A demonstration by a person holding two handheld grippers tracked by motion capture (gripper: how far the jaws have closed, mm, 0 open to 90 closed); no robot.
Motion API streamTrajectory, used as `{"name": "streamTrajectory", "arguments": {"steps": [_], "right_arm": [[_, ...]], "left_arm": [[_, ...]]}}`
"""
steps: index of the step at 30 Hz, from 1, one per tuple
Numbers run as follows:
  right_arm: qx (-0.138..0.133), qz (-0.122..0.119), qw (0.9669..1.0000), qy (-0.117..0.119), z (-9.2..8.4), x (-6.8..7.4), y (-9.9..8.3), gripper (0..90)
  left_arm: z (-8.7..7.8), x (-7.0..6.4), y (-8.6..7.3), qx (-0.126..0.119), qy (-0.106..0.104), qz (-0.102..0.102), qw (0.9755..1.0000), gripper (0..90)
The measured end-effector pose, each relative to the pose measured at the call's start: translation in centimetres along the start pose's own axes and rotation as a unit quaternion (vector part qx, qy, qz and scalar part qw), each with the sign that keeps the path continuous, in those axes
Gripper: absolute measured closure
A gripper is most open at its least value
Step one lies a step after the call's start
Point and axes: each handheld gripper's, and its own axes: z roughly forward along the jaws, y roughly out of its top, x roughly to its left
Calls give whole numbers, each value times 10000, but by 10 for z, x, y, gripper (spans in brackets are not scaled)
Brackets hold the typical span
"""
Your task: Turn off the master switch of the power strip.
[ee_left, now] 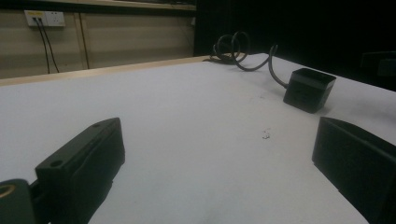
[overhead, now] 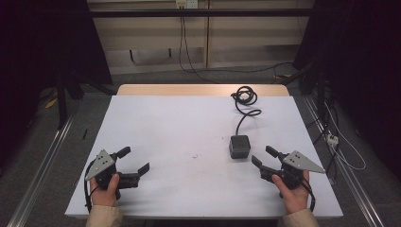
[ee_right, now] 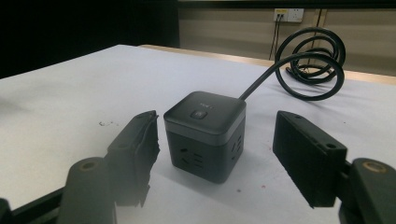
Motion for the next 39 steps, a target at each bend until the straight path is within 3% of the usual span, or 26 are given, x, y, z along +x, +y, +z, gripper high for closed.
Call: {"name": "streamTrajectory", "arguments": {"steps": [15, 28, 39], "right_arm": [[76, 56, 10000, -7, 3, -5, 5, 446], [202, 164, 9995, 154, 10, -4, 10, 589], [302, 164, 9991, 237, 17, -3, 12, 657]], "left_arm": [[1, -1, 0, 30, -4, 16, 10000, 21], [1, -1, 0, 23, -5, 13, 10000, 21], [1, -1, 0, 0, 6, -7, 10000, 21]]}}
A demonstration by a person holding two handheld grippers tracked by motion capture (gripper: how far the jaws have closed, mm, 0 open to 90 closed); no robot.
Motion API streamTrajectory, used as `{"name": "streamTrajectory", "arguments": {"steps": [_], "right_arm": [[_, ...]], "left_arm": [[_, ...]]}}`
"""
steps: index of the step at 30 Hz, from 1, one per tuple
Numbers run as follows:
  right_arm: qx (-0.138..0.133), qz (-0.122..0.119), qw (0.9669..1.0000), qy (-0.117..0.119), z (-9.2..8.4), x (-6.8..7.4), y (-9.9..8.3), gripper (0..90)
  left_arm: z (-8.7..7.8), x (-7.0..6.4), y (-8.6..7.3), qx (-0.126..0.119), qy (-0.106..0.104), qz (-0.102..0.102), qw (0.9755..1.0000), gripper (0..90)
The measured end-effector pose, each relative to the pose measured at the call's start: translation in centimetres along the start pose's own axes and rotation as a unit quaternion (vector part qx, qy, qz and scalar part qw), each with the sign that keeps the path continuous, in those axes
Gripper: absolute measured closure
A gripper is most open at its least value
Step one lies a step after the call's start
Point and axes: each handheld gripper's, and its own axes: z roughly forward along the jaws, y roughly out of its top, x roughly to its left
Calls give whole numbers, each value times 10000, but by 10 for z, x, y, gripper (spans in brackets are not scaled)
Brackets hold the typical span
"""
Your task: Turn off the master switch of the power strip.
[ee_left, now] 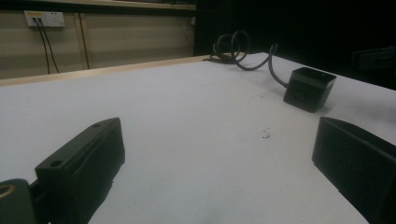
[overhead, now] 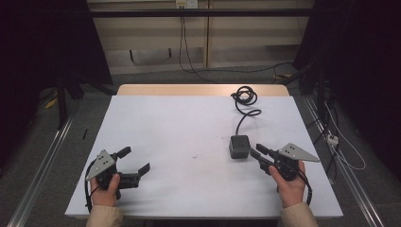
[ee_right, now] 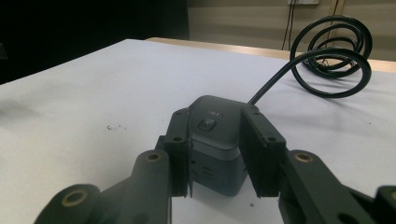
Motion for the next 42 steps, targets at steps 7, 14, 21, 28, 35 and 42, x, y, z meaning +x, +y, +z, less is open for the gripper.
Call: {"name": "streamTrajectory", "arguments": {"steps": [7, 14, 21, 28, 35, 42], "right_arm": [[17, -37, 10000, 29, 2, -1, 2, 681], [42, -28, 10000, 45, 4, -1, 3, 704], [65, -62, 9999, 63, 7, 0, 5, 720], [100, -58, 9999, 64, 10, 0, 5, 741], [103, -100, 9999, 79, 12, 0, 7, 760], [102, -117, 9999, 76, 13, 0, 8, 787]], "left_arm": [[0, 0, 0, -1, 7, -9, 10000, 21], [0, 0, 0, -7, 9, -5, 10000, 21], [0, 0, 0, -7, 12, -1, 10000, 21], [0, 0, 0, -9, 1, -14, 10000, 21], [0, 0, 0, 0, 1, -10, 10000, 21], [0, 0, 0, 10, -6, -1, 10000, 21]]}}
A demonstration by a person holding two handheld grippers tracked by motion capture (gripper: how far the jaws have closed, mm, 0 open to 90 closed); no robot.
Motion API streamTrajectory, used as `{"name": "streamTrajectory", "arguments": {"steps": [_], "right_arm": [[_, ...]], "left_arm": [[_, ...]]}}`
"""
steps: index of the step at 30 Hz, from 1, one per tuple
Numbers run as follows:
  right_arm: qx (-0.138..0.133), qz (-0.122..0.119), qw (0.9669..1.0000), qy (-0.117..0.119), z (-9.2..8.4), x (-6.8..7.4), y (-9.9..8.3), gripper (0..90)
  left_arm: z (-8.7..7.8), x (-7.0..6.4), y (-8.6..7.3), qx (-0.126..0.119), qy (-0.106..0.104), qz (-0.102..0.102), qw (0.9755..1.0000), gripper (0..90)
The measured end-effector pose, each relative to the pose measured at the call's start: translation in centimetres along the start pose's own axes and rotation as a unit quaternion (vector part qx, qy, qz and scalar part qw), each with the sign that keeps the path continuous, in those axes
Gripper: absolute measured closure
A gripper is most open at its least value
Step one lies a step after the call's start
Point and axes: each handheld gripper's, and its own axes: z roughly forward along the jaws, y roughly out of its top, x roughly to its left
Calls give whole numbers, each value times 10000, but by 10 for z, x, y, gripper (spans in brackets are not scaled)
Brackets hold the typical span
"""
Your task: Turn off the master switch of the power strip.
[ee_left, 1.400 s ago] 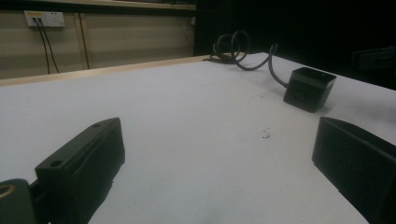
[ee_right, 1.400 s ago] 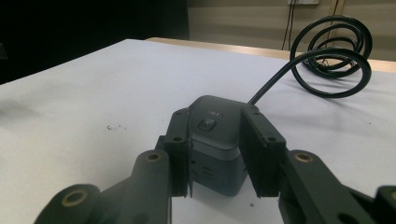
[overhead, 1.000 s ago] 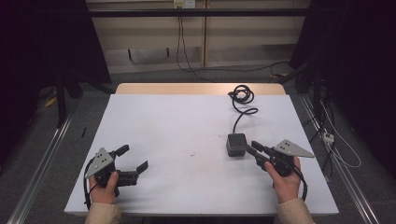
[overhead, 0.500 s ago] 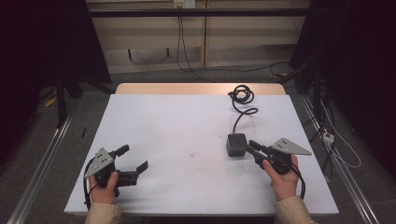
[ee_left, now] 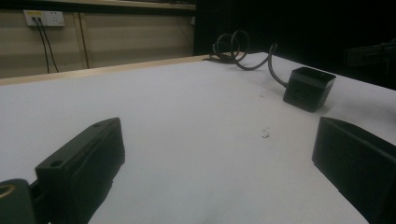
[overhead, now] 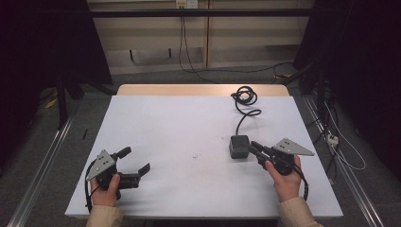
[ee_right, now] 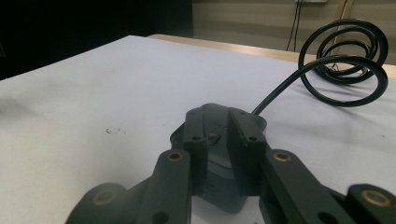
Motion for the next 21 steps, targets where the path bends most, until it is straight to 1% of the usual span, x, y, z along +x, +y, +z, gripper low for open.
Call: {"name": "streamTrajectory", "arguments": {"steps": [2, 9, 21], "right_arm": [[-1, 3, 10000, 6, 0, 0, 0, 795], [4, -11, 10000, 32, 1, -1, 2, 809], [-1, 6, 10000, 48, 4, 0, 5, 811]], "left_arm": [[0, 0, 0, 9, -12, 29, 10000, 21], [0, 0, 0, 11, -13, 30, 10000, 21], [0, -1, 0, 9, -15, 27, 10000, 21]]}}
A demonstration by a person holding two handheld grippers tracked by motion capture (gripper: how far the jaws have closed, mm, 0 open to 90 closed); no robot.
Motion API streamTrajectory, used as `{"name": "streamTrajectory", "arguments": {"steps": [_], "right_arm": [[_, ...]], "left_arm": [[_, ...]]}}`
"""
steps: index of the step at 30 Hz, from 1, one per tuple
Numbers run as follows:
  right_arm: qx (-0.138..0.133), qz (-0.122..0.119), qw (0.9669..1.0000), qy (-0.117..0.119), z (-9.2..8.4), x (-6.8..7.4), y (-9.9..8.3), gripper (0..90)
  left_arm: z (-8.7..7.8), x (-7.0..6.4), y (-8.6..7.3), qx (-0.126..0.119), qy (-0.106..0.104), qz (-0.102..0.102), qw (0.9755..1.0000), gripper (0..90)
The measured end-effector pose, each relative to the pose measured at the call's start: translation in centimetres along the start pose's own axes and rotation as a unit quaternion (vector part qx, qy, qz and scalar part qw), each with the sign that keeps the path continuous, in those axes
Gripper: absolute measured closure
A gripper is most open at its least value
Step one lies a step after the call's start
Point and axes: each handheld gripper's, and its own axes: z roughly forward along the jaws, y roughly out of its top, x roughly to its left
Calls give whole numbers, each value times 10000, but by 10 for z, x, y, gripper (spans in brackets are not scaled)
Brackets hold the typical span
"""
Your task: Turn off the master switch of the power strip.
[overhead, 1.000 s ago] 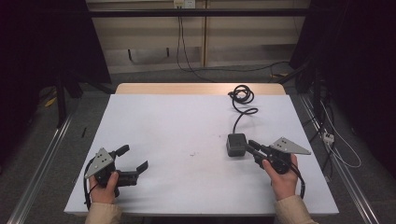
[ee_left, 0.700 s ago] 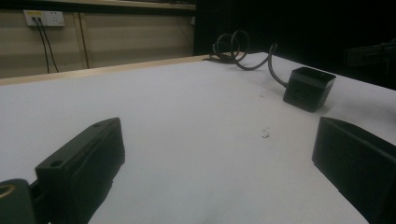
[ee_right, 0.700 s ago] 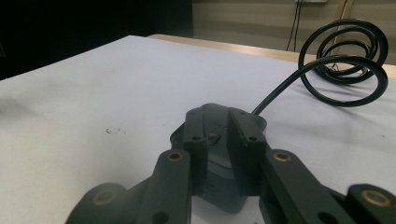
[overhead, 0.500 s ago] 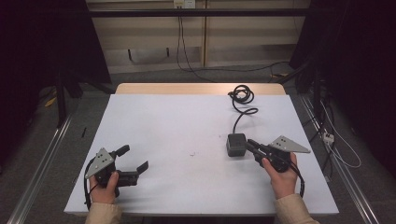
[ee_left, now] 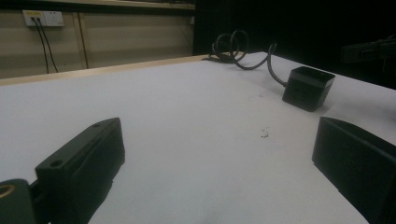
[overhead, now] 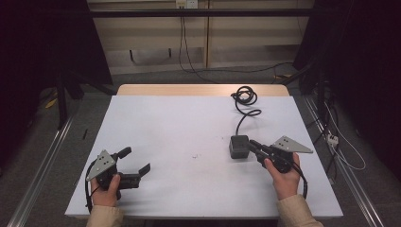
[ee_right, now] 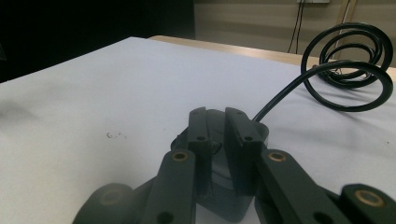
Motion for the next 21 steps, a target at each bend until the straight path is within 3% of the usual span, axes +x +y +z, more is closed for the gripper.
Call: {"name": "streamTrajectory", "arguments": {"steps": [21], "right_arm": [[37, 4, 10000, 40, 7, 0, 4, 837]], "left_arm": [[0, 0, 0, 5, 2, 8, 10000, 21]]}}
